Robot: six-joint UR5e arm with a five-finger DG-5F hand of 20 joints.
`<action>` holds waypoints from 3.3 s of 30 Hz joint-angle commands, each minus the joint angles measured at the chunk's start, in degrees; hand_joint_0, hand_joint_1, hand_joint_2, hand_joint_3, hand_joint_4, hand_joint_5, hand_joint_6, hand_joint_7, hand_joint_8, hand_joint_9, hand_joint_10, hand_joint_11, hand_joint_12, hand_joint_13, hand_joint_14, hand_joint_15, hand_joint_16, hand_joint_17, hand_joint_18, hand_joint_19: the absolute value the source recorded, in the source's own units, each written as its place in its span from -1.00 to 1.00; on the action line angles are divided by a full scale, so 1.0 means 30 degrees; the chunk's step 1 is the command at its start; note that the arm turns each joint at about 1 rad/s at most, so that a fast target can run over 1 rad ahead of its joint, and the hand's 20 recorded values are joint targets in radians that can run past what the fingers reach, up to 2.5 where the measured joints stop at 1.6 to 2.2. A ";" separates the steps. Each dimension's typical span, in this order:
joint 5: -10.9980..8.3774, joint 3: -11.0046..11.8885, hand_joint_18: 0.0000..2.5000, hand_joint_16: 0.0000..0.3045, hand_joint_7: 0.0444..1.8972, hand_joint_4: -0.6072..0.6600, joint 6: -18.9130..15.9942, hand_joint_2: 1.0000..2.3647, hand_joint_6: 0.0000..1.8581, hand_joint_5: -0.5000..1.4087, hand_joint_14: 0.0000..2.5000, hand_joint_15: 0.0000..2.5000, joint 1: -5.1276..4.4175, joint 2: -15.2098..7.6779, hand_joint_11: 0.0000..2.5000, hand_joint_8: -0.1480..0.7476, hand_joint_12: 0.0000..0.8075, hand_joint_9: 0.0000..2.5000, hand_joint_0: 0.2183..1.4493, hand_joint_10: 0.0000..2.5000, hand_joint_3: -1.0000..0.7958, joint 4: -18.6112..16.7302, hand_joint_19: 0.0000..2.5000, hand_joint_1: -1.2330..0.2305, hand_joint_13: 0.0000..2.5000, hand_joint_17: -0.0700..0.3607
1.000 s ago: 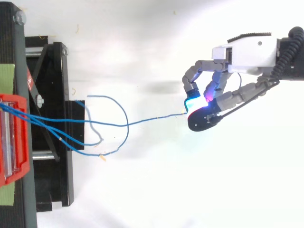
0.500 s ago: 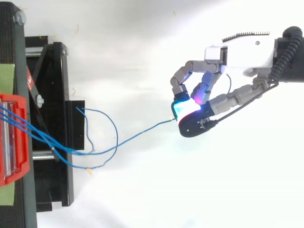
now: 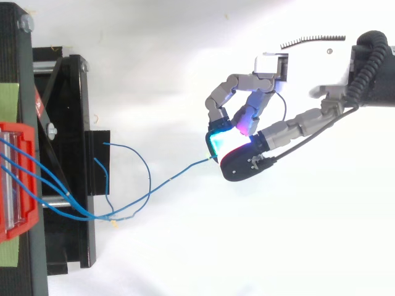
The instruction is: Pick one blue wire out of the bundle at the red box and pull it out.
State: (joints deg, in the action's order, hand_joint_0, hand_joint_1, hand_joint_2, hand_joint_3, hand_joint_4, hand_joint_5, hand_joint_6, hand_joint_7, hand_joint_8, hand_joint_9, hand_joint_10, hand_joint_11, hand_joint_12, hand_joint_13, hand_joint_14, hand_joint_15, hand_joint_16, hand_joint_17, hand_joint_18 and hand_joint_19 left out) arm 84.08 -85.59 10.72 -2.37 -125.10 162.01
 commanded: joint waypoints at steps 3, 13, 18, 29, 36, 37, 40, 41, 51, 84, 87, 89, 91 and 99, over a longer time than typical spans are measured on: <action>0.0011 -0.0007 -0.37 -0.56 0.38 -0.01 0.0000 -1.00 0.01 -0.59 -0.98 -0.48 -0.0002 0.0010 -0.46 0.24 0.17 -0.09 -0.33 -0.99 0.23 -0.0009 -0.59 -0.36 -0.25 0.03; 0.0011 0.0023 -0.37 -0.56 0.38 0.00 0.0000 -1.00 0.01 -0.59 -0.98 -0.47 -0.0002 0.0010 -0.46 0.25 0.18 -0.09 -0.33 -0.99 0.24 -0.0009 -0.59 -0.36 -0.25 0.03; -0.0047 -0.0007 -0.37 -0.55 0.38 0.00 0.0000 -1.00 0.01 -0.59 -0.98 -0.47 -0.0002 0.0010 -0.46 0.25 0.19 -0.09 -0.33 -0.99 0.23 -0.0009 -0.59 -0.36 -0.25 0.03; -0.0047 -0.0007 -0.37 -0.55 0.39 0.00 0.0000 -1.00 0.01 -0.58 -0.98 -0.47 0.0027 0.0010 -0.46 0.25 0.19 -0.09 -0.34 -0.99 0.23 -0.0039 -0.58 -0.36 -0.25 0.04; -0.0047 -0.0007 -0.36 -0.55 0.39 0.01 0.0000 -1.00 0.00 -0.58 -0.98 -0.47 -0.0002 0.0010 -0.46 0.26 0.20 -0.09 -0.34 -0.99 0.24 -0.0039 -0.59 -0.36 -0.25 0.03; -0.0047 0.0023 -0.36 -0.55 0.39 0.01 0.0000 -1.00 0.00 -0.58 -0.98 -0.47 -0.0002 0.0010 -0.46 0.26 0.19 -0.09 -0.34 -0.99 0.24 -0.0009 -0.59 -0.36 -0.25 0.03; -0.0047 -0.0007 -0.36 -0.55 0.40 0.01 0.0000 -1.00 0.00 -0.58 -0.98 -0.47 -0.0002 0.0010 -0.46 0.25 0.19 -0.09 -0.34 -0.99 0.24 -0.0009 -0.59 -0.37 -0.25 0.04; -0.0047 0.0023 -0.36 -0.55 0.40 0.01 0.0000 -1.00 0.00 -0.58 -0.98 -0.47 -0.0002 0.0010 -0.46 0.25 0.20 -0.09 -0.34 -0.99 0.24 -0.0039 -0.59 -0.36 -0.25 0.03; -0.0047 -0.0007 -0.36 -0.55 0.40 0.00 0.0000 -1.00 0.00 -0.58 -0.98 -0.47 -0.0002 0.0010 -0.45 0.26 0.20 -0.09 -0.33 -0.99 0.24 -0.0039 -0.59 -0.37 -0.25 0.03; -0.0047 -0.0007 -0.36 -0.55 0.40 0.00 0.0000 -1.00 0.00 -0.58 -0.98 -0.47 0.0027 0.0010 -0.46 0.26 0.20 -0.09 -0.33 -0.99 0.24 -0.0039 -0.59 -0.37 -0.25 0.03; -0.0047 -0.0007 -0.36 -0.55 0.40 0.01 0.0000 -1.00 0.00 -0.58 -0.98 -0.47 -0.0002 0.0010 -0.46 0.25 0.20 -0.09 -0.33 -0.99 0.24 -0.0039 -0.59 -0.37 -0.25 0.03; -0.0047 0.0023 -0.36 -0.55 0.40 0.01 0.0000 -1.00 0.00 -0.58 -0.98 -0.47 -0.0002 0.0010 -0.46 0.25 0.20 -0.09 -0.33 -0.99 0.24 -0.0039 -0.59 -0.37 -0.25 0.03; -0.0047 -0.0007 -0.36 -0.55 0.40 0.00 0.0000 -1.00 0.00 -0.58 -0.98 -0.46 -0.0002 0.0010 -0.46 0.26 0.20 -0.08 -0.33 -0.99 0.24 -0.0039 -0.59 -0.37 -0.25 0.03; -0.0047 -0.0007 -0.36 -0.55 0.40 0.00 0.0000 -1.00 0.00 -0.58 -0.98 -0.47 0.0027 0.0010 -0.47 0.26 0.20 -0.09 -0.33 -0.99 0.24 -0.0039 -0.59 -0.37 -0.25 0.04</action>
State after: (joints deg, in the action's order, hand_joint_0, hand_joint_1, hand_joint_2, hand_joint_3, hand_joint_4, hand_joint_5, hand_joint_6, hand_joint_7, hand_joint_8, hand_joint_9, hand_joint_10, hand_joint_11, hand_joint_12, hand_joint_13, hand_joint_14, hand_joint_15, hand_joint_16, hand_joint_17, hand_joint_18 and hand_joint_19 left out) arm 83.94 -85.59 10.72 -2.33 -125.09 161.90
